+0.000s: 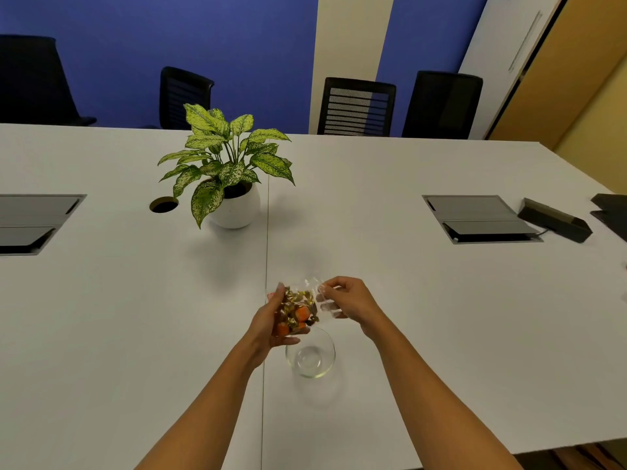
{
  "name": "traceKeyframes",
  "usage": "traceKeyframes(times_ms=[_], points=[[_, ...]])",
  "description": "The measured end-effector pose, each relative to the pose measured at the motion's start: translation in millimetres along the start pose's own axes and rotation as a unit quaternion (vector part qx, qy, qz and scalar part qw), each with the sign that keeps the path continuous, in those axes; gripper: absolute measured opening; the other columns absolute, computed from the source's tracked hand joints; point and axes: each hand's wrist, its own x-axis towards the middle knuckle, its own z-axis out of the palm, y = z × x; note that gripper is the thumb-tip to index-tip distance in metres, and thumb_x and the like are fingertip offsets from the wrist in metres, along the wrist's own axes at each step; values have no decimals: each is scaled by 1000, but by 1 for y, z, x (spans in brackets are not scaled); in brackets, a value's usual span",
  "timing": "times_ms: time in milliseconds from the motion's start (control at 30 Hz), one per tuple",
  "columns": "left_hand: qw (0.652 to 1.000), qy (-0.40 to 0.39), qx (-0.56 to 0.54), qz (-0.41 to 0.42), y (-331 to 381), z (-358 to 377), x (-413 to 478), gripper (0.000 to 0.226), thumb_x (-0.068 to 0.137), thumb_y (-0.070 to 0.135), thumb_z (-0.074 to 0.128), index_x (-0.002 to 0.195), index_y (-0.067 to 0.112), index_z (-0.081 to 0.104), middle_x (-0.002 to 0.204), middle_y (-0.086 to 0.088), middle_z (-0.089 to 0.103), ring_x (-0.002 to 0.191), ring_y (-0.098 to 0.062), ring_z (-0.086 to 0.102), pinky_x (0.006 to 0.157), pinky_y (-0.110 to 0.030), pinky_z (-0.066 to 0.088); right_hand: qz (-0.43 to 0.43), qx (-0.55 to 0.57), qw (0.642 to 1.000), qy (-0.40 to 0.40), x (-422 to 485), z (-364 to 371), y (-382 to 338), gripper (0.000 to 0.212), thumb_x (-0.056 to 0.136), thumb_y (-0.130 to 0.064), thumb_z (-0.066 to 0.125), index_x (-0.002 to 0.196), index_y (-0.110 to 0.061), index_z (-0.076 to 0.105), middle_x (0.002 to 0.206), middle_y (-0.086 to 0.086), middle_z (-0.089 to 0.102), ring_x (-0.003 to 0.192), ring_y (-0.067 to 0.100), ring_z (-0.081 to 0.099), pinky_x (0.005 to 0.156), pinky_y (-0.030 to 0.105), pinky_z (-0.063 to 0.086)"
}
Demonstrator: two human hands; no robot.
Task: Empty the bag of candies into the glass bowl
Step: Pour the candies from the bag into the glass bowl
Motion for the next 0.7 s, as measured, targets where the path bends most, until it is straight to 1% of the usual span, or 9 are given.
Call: traceKeyframes(times_ms=[67, 167, 233, 300, 333, 400, 500, 600, 700], points=[[999, 35, 33, 8, -7, -2, 3, 67, 83, 68, 43, 120, 15, 59, 101, -14, 76, 82, -28, 76, 59, -32, 60, 24, -5, 1000, 10, 5, 1, 16, 11, 90, -26, 65, 97, -18, 69, 96, 5, 76, 75, 15, 71, 67, 28, 53], [996, 71, 57, 23, -16, -8, 6, 56, 84, 65, 46, 114, 20, 60, 97, -8, 75, 77, -24, 76, 55, -31, 60, 41, 12, 998, 44, 7, 7, 34, 14, 90, -29, 64, 102, -21, 66, 100, 3, 74, 78, 18, 72, 67, 28, 56], [993, 88, 75, 31, -22, -12, 6, 50, 85, 64, 48, 112, 23, 58, 96, -3, 72, 78, -20, 74, 52, -28, 58, 39, 28, 997, 56, 7, 11, 41, 18, 92, -37, 59, 99, -23, 66, 99, 0, 73, 80, 17, 73, 67, 29, 57], [990, 95, 95, 40, -28, -16, 6, 46, 85, 63, 48, 111, 26, 56, 94, 2, 69, 81, -18, 72, 52, -27, 57, 37, 22, 998, 40, 5, 16, 46, 26, 90, -45, 60, 101, -22, 66, 98, -2, 73, 83, 16, 72, 67, 28, 55], [989, 95, 106, 44, -31, -17, 7, 44, 86, 62, 48, 111, 27, 56, 93, 4, 69, 81, -18, 72, 53, -28, 57, 34, 13, 999, 31, 5, 18, 49, 27, 88, -44, 64, 103, -22, 65, 100, 0, 73, 85, 16, 72, 68, 28, 54], [986, 92, 128, 50, -35, -19, 7, 42, 86, 61, 49, 111, 28, 56, 93, 4, 69, 82, -18, 72, 54, -29, 58, 25, -10, 999, 20, 4, 21, 56, 30, 83, -30, 74, 109, -22, 61, 102, 4, 72, 90, 18, 70, 70, 27, 51], [982, 70, 166, 62, -38, -21, 6, 41, 86, 60, 51, 113, 29, 56, 102, -1, 68, 85, -17, 70, 56, -29, 58, 24, -32, 999, 31, 6, 23, 66, 35, 81, -14, 77, 110, -21, 60, 97, 7, 73, 94, 20, 69, 77, 31, 53], [977, 53, 194, 68, -40, -23, 7, 37, 86, 55, 56, 114, 29, 56, 107, -1, 65, 86, -14, 66, 57, -29, 57, 29, -50, 997, 44, 10, 25, 71, 33, 81, -14, 77, 109, -20, 61, 95, 8, 74, 91, 20, 69, 78, 34, 53], [973, 57, 210, 73, -42, -23, 9, 31, 88, 49, 59, 112, 30, 55, 109, -2, 64, 89, -19, 64, 57, -30, 56, 32, -72, 996, 40, 15, 27, 74, 34, 79, -11, 78, 108, -18, 63, 95, 8, 75, 90, 20, 71, 80, 33, 54]])
